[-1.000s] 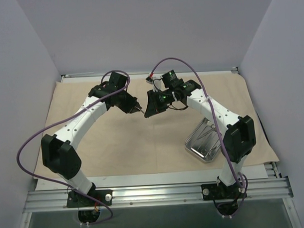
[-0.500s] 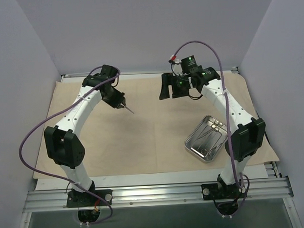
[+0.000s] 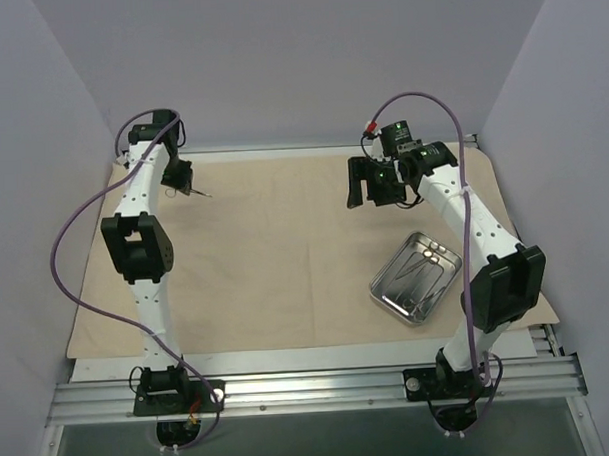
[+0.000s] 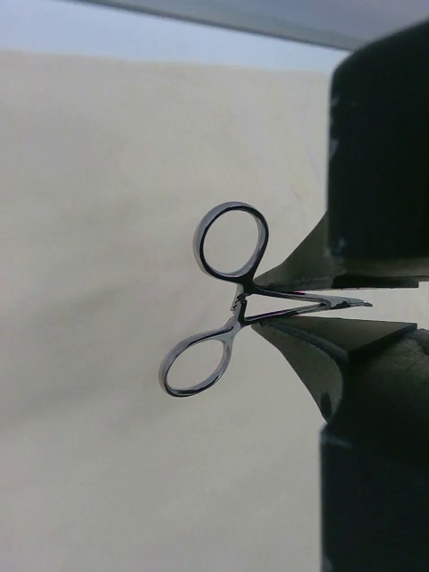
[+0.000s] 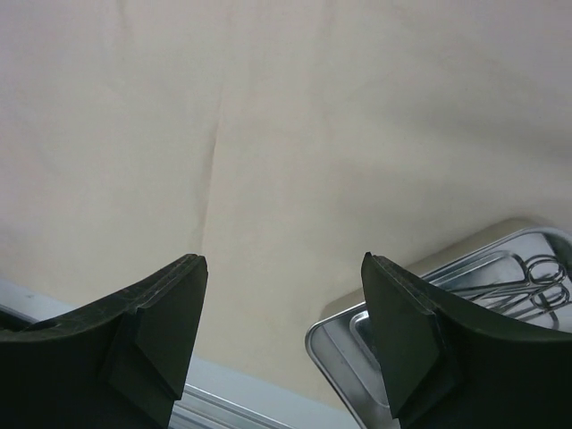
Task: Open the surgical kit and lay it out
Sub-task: Place the medical item in the surgical kit.
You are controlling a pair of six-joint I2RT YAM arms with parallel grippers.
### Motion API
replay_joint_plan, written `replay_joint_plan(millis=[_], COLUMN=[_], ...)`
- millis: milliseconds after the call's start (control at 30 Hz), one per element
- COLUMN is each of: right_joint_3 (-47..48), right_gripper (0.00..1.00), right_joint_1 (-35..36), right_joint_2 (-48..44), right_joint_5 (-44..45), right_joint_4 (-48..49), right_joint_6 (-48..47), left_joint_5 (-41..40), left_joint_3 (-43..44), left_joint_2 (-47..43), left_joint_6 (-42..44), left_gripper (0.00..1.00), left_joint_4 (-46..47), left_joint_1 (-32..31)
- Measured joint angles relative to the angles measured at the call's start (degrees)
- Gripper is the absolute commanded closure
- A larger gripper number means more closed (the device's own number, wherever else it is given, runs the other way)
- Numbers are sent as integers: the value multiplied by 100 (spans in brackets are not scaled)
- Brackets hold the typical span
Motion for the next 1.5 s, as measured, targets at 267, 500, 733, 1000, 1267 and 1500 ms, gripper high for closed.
replay_joint_plan(millis=[267, 500, 733, 1000, 1267, 1500], right_joint_3=[553, 595, 595, 595, 592, 592], right_gripper=[29, 29, 29, 29, 29, 29], right_joint_1=[-435, -645, -658, -706, -785, -811], right_joint_2=[780, 1113, 1132, 1132, 1132, 1132], right_joint_5=[83, 85, 83, 85, 87, 83], right_joint_4=[-70, -85, -81, -81, -81, -83], right_joint_6=[-155, -157, -164, -166, -164, -162], left_joint_5=[-195, -195, -199, -122, -61, -59], left_joint_3=[1818, 817, 697, 643, 638, 640], left_joint_2=[1585, 1397, 1394, 1397, 1399, 1512], left_joint_6=[-494, -1093, -1384, -1602, -1725, -1722], left_gripper=[98, 98, 98, 97, 96, 81], left_joint_4=[-11, -116, -116, -120, -120, -120], left_joint_1=[155, 96, 92, 90, 101, 107])
